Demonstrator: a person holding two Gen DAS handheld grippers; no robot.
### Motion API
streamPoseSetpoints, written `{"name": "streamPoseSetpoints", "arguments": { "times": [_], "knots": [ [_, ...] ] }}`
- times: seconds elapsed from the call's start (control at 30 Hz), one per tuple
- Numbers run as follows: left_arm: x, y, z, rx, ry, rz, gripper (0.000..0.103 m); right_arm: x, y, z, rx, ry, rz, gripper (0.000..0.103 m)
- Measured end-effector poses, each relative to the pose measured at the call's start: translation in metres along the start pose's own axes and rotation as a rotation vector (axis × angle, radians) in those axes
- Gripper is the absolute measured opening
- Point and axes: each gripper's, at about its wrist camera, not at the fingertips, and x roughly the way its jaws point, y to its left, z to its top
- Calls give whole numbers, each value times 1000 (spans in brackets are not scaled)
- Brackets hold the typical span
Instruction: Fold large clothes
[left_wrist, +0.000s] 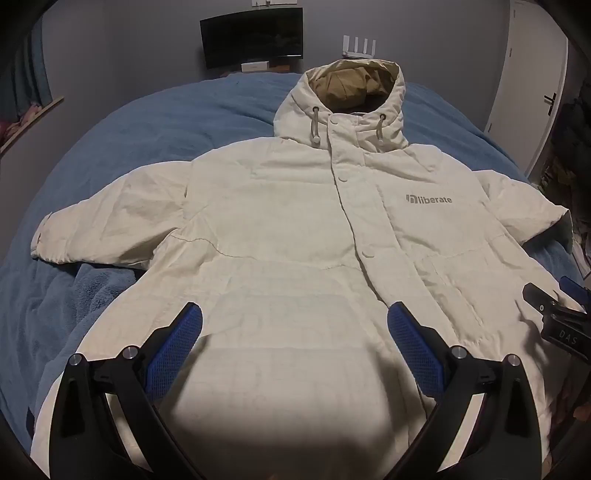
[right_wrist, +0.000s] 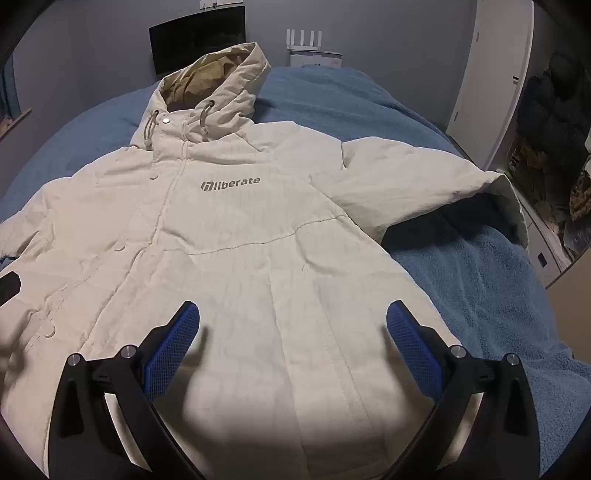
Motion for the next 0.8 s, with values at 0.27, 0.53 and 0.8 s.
{"name": "streamPoseSetpoints", "arguments": {
  "times": [0.27, 0.53, 0.8],
  "knots": [
    [-2, 5, 0, -11, -5, 4, 97, 1, -2, 3, -1, 3, 3, 97],
    [0, 0, 0, 3, 2, 2, 97, 1, -3, 2, -1, 7, 4, 97],
    [0, 0, 0, 2, 3, 1, 97, 5, -1, 1, -1, 9, 3, 97]
  ]
}}
